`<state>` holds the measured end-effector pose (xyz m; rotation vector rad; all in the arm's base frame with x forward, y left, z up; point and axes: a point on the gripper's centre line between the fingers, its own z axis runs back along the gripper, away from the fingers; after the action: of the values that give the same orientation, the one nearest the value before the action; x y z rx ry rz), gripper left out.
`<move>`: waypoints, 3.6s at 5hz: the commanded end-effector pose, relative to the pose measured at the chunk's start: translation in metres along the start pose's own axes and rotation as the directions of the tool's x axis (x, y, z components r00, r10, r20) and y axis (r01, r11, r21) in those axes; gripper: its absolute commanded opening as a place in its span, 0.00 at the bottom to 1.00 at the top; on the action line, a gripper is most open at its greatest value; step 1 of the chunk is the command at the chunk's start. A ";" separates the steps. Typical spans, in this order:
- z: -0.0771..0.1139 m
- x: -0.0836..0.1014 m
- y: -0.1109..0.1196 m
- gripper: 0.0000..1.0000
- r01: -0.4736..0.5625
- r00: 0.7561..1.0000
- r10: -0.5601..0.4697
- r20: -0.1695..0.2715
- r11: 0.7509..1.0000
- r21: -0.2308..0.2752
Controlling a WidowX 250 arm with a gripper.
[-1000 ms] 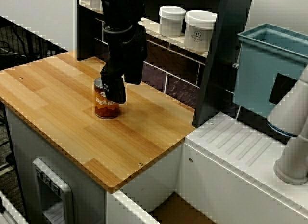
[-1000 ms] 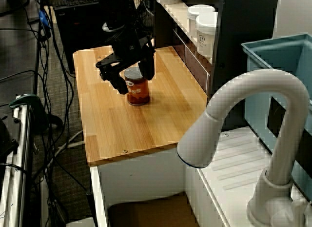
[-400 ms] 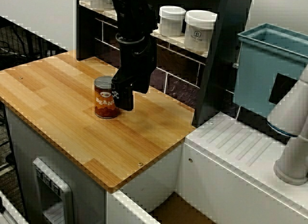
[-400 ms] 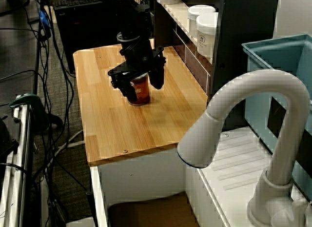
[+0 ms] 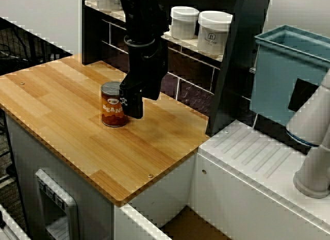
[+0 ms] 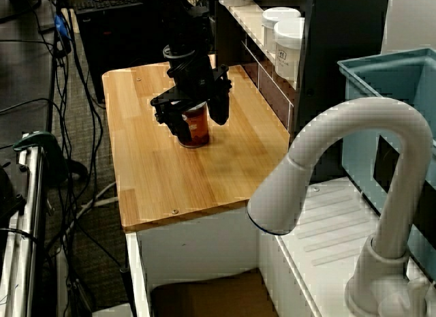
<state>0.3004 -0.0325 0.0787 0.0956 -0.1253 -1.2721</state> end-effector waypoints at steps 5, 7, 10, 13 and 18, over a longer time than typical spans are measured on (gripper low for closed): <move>-0.018 -0.035 0.019 1.00 -0.011 1.000 0.010 -0.028 1.000 -0.015; -0.026 -0.072 0.017 1.00 0.010 0.998 -0.011 -0.059 1.000 -0.009; -0.034 -0.120 0.024 1.00 0.046 0.997 -0.049 -0.066 0.998 -0.044; -0.025 -0.149 0.047 1.00 0.044 0.997 -0.047 -0.066 0.998 -0.050; 0.030 -0.125 0.049 1.00 -0.130 0.984 0.144 0.103 0.983 -0.132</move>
<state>0.3039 0.1028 0.0836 -0.1612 -0.0990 -1.1398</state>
